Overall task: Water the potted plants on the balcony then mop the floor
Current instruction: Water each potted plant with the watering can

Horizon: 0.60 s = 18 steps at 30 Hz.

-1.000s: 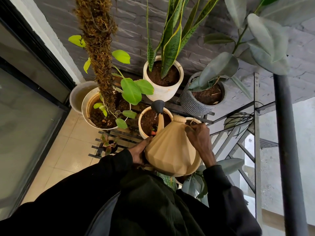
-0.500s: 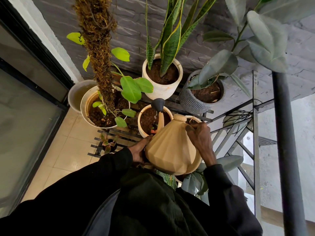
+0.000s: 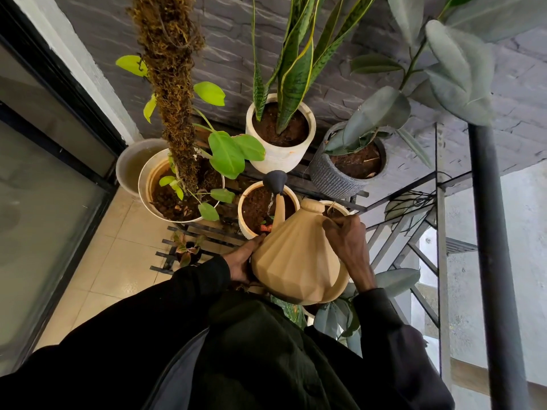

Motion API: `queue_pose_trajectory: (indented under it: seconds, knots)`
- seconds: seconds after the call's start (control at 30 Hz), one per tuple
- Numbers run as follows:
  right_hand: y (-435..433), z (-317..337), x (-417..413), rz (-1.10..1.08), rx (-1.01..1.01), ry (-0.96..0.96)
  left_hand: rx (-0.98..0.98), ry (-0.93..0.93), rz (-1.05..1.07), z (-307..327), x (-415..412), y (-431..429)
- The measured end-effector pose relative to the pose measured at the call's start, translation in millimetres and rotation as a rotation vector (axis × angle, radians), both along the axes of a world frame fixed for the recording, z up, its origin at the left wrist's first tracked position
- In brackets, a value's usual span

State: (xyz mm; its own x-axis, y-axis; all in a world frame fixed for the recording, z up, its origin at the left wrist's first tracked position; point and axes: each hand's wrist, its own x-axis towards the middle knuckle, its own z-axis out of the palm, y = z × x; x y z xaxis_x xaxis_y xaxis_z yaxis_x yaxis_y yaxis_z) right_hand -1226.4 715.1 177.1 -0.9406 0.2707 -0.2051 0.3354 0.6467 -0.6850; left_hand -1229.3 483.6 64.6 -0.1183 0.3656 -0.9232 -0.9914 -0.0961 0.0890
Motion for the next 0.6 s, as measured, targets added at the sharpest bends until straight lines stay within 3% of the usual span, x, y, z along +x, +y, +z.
queue_pose_trajectory:
  seconds: [0.6]
  knots:
    - [7,-34,25,-0.15,-0.023,-0.07,0.009,0.071,-0.001,-5,-6,-3]
